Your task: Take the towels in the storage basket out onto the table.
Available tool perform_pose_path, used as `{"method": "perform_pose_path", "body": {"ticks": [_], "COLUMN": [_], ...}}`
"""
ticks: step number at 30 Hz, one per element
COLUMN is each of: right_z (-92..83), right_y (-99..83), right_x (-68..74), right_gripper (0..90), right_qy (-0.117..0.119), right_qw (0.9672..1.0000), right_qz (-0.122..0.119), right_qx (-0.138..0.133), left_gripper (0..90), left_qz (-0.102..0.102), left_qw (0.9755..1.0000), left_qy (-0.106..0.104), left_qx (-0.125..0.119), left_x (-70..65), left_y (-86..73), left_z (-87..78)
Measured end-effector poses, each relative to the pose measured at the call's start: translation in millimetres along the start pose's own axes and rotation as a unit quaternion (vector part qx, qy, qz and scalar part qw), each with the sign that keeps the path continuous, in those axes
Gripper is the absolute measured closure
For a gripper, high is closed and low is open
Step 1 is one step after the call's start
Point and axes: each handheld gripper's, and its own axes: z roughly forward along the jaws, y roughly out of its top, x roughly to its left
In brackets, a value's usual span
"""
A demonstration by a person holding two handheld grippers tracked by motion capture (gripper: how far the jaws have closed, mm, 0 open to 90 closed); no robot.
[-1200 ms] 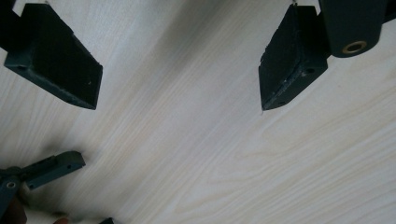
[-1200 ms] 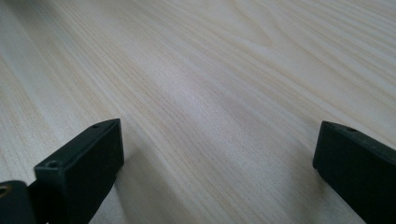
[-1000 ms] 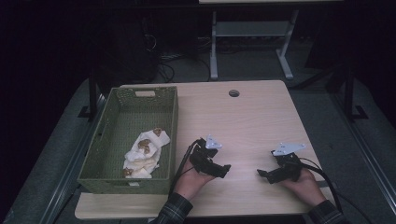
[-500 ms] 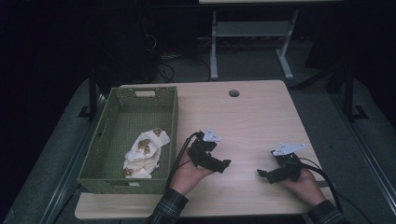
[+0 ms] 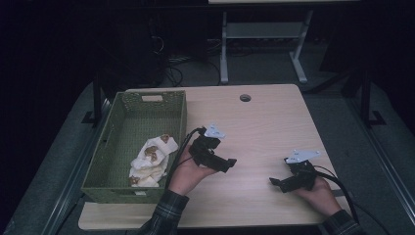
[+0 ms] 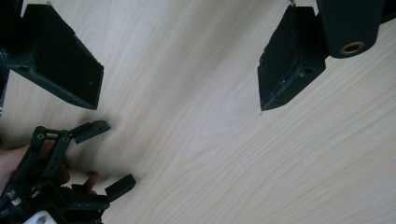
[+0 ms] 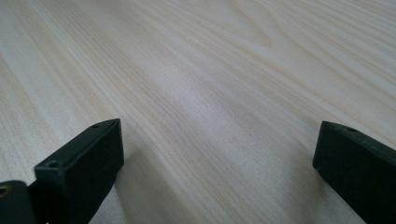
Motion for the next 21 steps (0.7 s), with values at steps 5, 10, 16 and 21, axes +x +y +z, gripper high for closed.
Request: {"method": "perform_pose_path", "body": {"ticks": [5,10,16,21], "right_z": [0.0,0.0,0.0,0.0], "right_y": [0.0,0.0,0.0,0.0], "right_x": [0.0,0.0,0.0,0.0], "right_gripper": [1.4,1.4,1.4,1.4], "right_qy": [0.0,0.0,0.0,0.0], "right_qw": [1.0,1.0,1.0,1.0], "right_qz": [0.0,0.0,0.0,0.0], "right_qx": [0.0,0.0,0.0,0.0], "left_gripper": [13.8,13.8,13.8,13.8], "left_qz": [-0.001,-0.003,-0.01,-0.017], "left_qw": [1.0,1.0,0.9999,0.9996], "left_qy": [0.001,0.003,0.01,0.02], "left_qx": [-0.006,-0.008,-0.008,-0.008], "left_x": [5.9,13.5,23.7,33.6], "left_y": [1.6,3.1,0.3,-3.8], "left_z": [-8.3,-18.6,-28.5,-38.5]}}
